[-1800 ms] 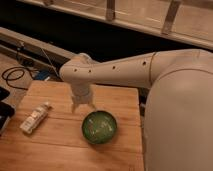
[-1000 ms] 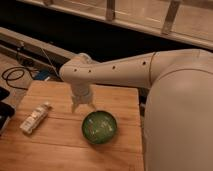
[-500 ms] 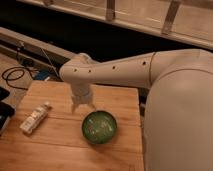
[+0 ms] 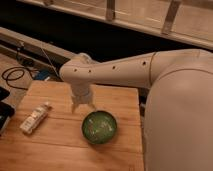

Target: Place the bottle in the ceramic bowl

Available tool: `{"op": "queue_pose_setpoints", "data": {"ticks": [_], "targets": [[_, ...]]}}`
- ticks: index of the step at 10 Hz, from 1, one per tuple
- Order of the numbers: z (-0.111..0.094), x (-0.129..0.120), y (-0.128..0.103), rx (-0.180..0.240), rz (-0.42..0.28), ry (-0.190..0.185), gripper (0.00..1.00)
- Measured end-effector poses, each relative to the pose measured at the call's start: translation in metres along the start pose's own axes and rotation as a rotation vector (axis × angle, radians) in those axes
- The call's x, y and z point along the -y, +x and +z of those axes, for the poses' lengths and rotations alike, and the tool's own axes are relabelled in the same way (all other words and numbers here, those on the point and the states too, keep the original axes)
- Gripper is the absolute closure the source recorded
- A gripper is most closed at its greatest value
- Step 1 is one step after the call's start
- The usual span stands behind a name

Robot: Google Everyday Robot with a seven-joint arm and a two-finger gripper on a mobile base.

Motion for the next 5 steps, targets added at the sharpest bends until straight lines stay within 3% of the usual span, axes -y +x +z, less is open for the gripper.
{"op": "queue_pose_setpoints", "data": {"ticks": [4,5], "targets": [[0.0,0.0003,-0.0004,0.001,0.001,-0.001,0.35],[-0.0005,-0.0006,-0.0039,0.013,0.006,-0.016,0.35]]}}
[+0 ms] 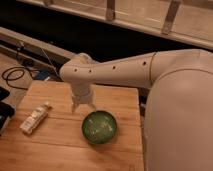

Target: Place the bottle in the ceramic bowl

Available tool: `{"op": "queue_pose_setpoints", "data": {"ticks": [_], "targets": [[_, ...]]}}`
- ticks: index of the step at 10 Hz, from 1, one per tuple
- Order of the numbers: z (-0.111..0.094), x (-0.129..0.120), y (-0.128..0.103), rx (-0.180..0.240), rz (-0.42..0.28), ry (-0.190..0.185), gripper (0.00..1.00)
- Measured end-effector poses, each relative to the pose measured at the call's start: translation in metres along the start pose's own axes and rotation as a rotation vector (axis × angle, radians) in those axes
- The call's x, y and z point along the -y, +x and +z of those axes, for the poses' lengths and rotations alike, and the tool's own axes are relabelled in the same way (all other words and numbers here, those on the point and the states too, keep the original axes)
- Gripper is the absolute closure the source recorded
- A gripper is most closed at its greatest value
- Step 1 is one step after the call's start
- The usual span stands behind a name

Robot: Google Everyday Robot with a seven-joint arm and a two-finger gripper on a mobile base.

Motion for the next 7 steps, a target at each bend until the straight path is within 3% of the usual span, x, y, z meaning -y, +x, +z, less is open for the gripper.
{"op": "queue_pose_setpoints", "data": {"ticks": [1,3,7], "targets": [[-0.001,-0.002,-0.01,0.016,0.001,-0.012,0.35],[-0.006,-0.032,-0.027,0.051,-0.036,-0.028,0.35],[-0.023,-0.124,-0.064,0.145,-0.081,-0.091,0.35]]}}
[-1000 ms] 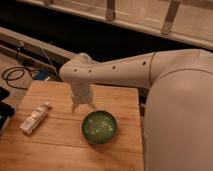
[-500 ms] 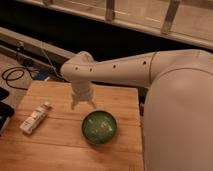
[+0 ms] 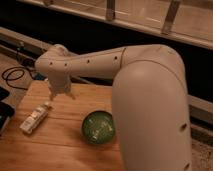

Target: Place the bottle in the ceramic bowl

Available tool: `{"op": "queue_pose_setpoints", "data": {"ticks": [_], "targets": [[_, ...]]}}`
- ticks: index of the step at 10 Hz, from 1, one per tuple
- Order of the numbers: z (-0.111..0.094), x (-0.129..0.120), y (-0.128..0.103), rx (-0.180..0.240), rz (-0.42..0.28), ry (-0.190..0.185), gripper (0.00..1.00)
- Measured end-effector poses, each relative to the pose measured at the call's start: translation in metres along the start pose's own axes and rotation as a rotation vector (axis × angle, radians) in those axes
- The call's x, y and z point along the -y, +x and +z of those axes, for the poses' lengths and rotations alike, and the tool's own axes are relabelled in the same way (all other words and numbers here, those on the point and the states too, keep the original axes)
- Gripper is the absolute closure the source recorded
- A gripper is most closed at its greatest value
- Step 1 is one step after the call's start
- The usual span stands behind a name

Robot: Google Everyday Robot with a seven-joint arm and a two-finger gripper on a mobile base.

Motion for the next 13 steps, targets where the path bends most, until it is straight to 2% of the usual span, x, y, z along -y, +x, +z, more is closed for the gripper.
{"op": "queue_pose_setpoints", "data": {"ticks": [1,6,7,8,9,11,12,13], "targets": [[-0.002,-0.022,-0.005,0.016,-0.021,-0.017,0.35],[-0.003,-0.017,-0.006,0.026,-0.006,-0.019,0.35],[-0.004,-0.01,-0.005,0.065,0.058,-0.032,0.35],[-0.003,-0.006,-0.004,0.084,0.125,-0.049,0.35],[0.003,-0.01,-0.001,0.08,0.179,-0.065,0.35],[0.002,-0.011,-0.001,0.08,0.232,-0.071,0.35],[-0.001,-0.009,-0.004,0.071,0.199,-0.051,0.35],[-0.003,-0.01,-0.003,0.068,0.022,-0.038,0.35]]}}
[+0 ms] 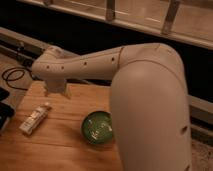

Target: Place the bottle in the ceramic bowl

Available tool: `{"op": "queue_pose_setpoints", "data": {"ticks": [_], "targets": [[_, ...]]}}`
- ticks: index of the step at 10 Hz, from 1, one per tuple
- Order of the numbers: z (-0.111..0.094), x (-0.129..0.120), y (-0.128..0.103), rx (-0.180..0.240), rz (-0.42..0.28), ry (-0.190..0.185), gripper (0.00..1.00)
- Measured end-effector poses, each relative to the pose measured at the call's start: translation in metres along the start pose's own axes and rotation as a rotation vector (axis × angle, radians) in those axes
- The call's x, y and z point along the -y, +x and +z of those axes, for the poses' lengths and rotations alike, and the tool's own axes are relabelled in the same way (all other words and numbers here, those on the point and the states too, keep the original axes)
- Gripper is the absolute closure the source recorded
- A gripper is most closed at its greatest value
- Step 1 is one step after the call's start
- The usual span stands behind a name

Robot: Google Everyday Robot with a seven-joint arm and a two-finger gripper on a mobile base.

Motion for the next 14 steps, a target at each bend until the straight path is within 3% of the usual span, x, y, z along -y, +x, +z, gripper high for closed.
{"op": "queue_pose_setpoints", "data": {"ticks": [1,3,8,11,14], "targets": [[0.005,-0.01,0.001,-0.002,0.017,-0.016,0.35],[0.006,-0.006,0.0,-0.003,0.059,-0.011,0.35],[0.012,-0.011,-0.001,-0.018,0.042,-0.022,0.35],[0.041,-0.043,-0.007,-0.078,-0.016,-0.054,0.35],[0.092,-0.101,-0.012,-0.161,-0.072,-0.088,0.35]]}}
